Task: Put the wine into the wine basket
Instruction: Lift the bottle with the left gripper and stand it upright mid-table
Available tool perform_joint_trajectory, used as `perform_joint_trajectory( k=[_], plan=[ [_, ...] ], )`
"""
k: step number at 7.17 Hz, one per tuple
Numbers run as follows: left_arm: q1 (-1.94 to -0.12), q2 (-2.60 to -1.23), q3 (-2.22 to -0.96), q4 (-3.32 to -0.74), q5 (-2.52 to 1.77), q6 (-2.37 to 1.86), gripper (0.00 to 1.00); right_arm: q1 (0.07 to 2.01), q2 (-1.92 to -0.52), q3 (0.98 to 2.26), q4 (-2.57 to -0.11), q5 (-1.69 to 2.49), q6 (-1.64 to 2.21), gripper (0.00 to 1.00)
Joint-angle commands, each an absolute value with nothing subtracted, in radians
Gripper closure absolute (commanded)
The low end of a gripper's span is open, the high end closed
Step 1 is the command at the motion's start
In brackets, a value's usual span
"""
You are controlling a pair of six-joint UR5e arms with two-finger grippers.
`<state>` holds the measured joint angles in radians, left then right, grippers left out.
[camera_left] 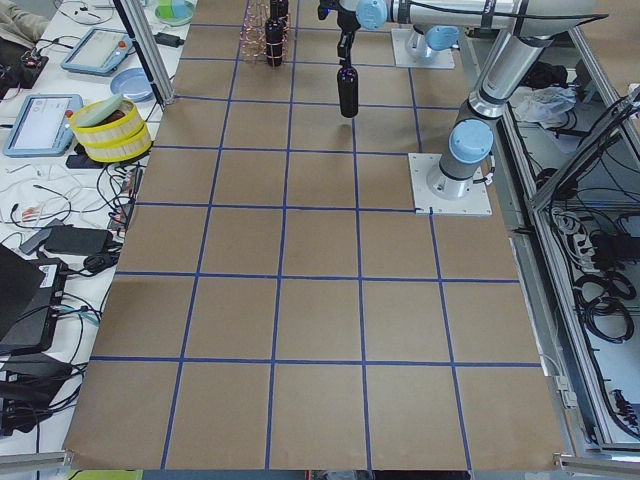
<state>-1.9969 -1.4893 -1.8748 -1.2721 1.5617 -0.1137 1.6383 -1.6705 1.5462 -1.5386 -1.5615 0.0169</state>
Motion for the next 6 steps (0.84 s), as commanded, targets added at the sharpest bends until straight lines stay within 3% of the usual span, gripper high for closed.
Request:
perform_joint_trajectory(
  k=[1,6],
  plan=[
    [-1.993,-1.496,-1.878,-1.235,1.551,-0.115,1.0,1.638,-1.671,1.546,-1.539,-1.562,0.017,0.0],
    [-1.97,-1.499,-1.933,-1.173,1.549,-0.115,1.0,1.638,-1.671,1.546,-1.539,-1.562,0.017,0.0]
  ],
)
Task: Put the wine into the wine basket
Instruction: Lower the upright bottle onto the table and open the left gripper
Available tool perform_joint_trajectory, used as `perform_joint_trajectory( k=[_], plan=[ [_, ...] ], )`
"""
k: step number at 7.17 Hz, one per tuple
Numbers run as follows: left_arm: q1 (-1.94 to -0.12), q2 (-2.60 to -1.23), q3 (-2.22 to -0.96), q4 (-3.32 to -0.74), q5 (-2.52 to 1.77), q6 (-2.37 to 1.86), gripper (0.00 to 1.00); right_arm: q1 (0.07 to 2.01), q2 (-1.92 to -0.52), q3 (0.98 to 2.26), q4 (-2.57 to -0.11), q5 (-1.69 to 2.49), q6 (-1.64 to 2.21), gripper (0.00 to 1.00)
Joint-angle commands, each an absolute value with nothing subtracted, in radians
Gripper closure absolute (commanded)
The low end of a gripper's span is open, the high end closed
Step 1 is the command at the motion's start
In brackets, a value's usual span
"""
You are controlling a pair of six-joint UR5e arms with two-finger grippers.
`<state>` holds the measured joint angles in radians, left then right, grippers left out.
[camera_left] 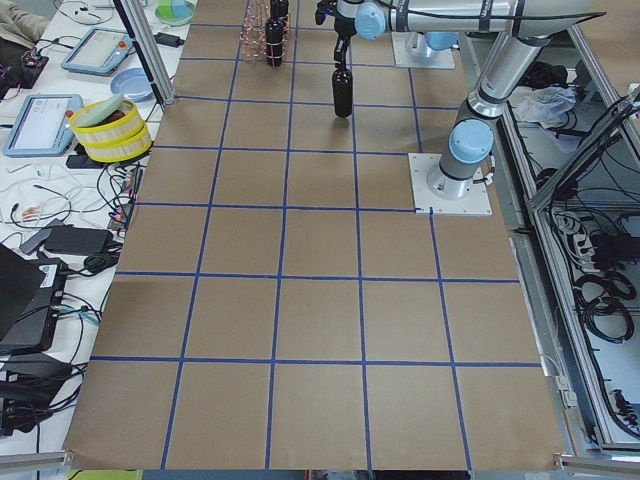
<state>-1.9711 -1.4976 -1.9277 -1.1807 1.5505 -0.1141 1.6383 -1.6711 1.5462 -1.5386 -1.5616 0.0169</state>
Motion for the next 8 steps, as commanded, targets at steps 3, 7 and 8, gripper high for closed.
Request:
perform_joint_trajectory(
  k=[3,7,8],
  plan=[
    [-1.971,-1.509,-1.933,-1.17,1.549,-0.118,1.0,1.638,-1.671,1.546,-1.539,-1.56,0.017,0.0],
    [-1.971,-1.519,-1.933,-1.17,1.519,-0.12,1.0,1.638,-1.671,1.546,-1.534,-1.56,0.015,0.0],
    [-1.971,-1.523,-1.933,-1.17,1.52,-0.12,1.0,1.638,-1.671,1.546,-1.534,-1.56,0.015,0.0]
  ],
)
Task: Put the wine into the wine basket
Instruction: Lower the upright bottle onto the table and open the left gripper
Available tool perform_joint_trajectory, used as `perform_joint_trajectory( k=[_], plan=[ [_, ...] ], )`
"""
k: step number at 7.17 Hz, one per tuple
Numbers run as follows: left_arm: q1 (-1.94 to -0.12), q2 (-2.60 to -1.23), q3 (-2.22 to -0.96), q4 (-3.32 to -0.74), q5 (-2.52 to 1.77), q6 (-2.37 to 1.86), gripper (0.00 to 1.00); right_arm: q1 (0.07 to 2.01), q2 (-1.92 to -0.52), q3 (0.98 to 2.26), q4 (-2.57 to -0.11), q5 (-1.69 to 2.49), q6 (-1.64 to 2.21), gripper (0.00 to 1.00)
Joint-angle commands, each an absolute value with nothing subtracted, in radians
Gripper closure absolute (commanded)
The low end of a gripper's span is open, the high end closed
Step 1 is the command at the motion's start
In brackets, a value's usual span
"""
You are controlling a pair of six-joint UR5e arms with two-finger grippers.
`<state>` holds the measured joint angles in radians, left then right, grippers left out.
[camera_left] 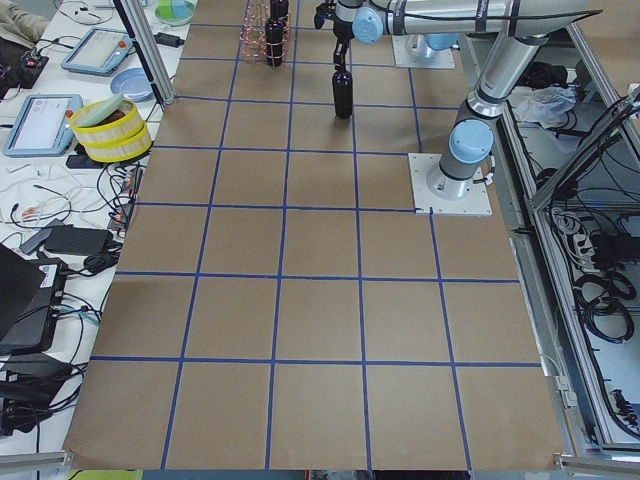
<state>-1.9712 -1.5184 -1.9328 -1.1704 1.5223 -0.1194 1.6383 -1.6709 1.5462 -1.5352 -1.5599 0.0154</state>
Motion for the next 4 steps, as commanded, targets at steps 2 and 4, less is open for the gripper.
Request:
perform_joint_trajectory(
  k=[2,4],
  plan=[
    [-1.971,-1.525,-1.933,-1.17,1.529,-0.117,1.0,1.638,-1.671,1.546,-1.534,-1.56,0.015,0.0],
    [-1.971,-1.534,-1.933,-1.138,1.528,-0.118,1.0,1.638,-1.671,1.546,-1.534,-1.554,0.015,0.0]
  ],
)
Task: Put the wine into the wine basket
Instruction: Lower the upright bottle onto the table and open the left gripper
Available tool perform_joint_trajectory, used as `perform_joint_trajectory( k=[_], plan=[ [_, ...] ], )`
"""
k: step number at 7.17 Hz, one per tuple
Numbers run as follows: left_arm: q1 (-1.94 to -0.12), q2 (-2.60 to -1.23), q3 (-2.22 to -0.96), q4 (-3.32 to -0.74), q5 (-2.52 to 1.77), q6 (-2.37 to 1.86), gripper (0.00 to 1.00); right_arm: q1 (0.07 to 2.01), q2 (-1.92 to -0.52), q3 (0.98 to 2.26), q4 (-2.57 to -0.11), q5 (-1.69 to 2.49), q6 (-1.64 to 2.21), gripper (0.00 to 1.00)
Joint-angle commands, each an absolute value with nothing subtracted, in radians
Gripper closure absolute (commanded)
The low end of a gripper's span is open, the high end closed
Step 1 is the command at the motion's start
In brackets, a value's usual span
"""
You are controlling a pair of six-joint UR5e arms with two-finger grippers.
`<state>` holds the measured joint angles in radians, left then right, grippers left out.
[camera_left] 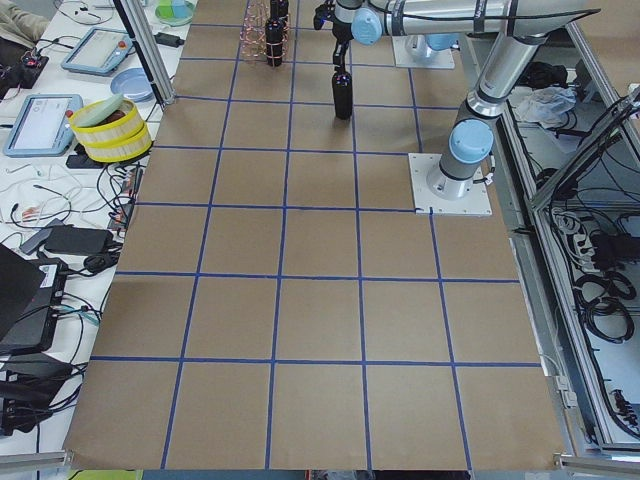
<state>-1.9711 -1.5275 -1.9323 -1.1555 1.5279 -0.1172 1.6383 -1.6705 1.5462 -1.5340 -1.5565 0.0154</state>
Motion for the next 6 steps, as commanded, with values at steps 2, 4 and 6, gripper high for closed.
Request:
perform_joint_trajectory(
  k=[2,4,6],
  plan=[
    [-1.971,-1.534,-1.933,-1.138,1.529,-0.118,1.0,1.638,-1.671,1.546,-1.535,-1.551,0.015,0.0],
    [-1.971,-1.536,-1.936,-1.14,1.531,-0.123,1.0,1.638,-1.671,1.546,-1.534,-1.551,0.015,0.0],
    [-1.971,-1.536,-1.94,-1.141,1.532,-0.141,1.0,1.638,-1.671,1.546,-1.534,-1.552,0.015,0.0]
  ],
)
